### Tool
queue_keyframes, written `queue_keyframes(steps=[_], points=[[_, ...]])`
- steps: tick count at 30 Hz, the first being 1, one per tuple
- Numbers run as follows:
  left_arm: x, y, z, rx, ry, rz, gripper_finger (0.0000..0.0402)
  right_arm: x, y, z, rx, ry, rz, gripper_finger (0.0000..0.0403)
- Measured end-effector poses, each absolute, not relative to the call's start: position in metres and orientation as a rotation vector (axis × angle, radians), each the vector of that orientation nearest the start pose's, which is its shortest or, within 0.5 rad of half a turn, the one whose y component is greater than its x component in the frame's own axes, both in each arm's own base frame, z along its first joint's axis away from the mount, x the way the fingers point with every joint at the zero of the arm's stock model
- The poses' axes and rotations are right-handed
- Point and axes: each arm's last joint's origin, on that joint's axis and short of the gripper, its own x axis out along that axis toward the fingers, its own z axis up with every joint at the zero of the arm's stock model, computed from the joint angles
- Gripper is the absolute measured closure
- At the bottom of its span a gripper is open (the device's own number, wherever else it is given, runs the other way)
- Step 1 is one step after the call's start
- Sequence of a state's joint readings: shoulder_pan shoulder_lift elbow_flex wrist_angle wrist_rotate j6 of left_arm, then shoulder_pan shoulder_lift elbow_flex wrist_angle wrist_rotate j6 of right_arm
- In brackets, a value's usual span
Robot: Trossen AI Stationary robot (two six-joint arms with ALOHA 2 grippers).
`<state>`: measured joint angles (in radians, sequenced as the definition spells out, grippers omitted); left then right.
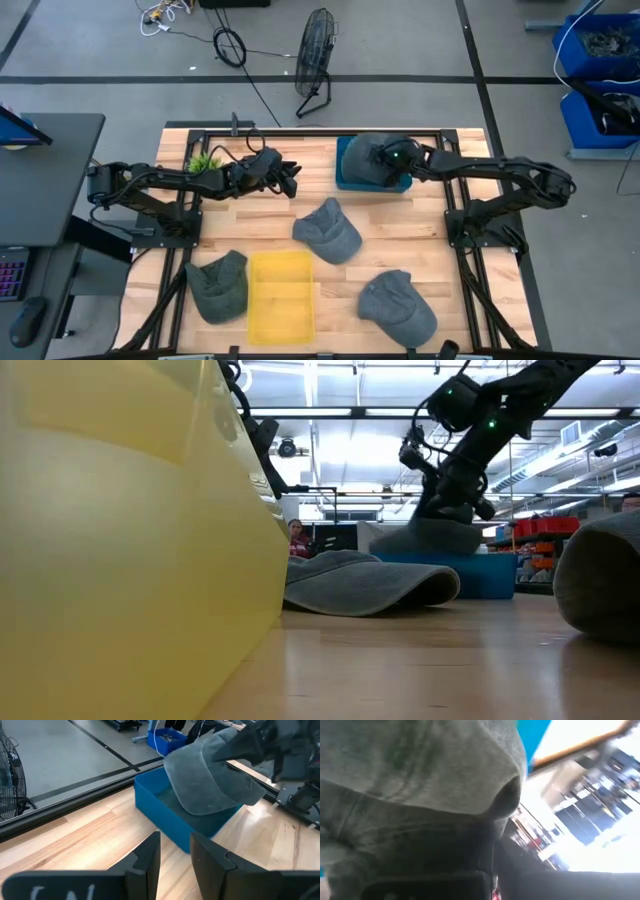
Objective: Pick & Place hat
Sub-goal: Put the top dark gray cap into the blue bin
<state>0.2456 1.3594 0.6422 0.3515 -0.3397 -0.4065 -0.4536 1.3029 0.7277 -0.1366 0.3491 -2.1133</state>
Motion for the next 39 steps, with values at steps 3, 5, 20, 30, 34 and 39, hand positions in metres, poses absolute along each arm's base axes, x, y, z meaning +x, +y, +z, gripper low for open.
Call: queue_keyframes(steps=[3,5,20,30,34,39], points=[[0.267,0.077,0.212,-0.371,0.248,0.646,0.0291,0.227,-0.125,0.21,-1.86,1.251,0.365,0.0395],[0.267,0.077,0.212,-0.365,0.25,0.645,0.0291,0.229,-0.128,0.214,-1.901,1.254,0.307,0.0394],[0.267,0.077,0.212,-0.363,0.251,0.644,0.0291,0.224,-0.135,0.216,-1.836,1.223,0.28,0.0394],[0.267,0.077,0.212,-0.343,0.258,0.642,0.0291,0.231,-0.136,0.227,-1.884,1.077,0.161,0.0394],[0.267,0.077,0.212,-0.338,0.26,0.641,0.0291,0.229,-0.134,0.239,-1.945,1.026,0.11,0.0394],[0.265,0.084,0.212,-0.35,0.254,0.667,0.0291,0.216,-0.126,0.259,-1.865,0.922,0.014,0.0394]])
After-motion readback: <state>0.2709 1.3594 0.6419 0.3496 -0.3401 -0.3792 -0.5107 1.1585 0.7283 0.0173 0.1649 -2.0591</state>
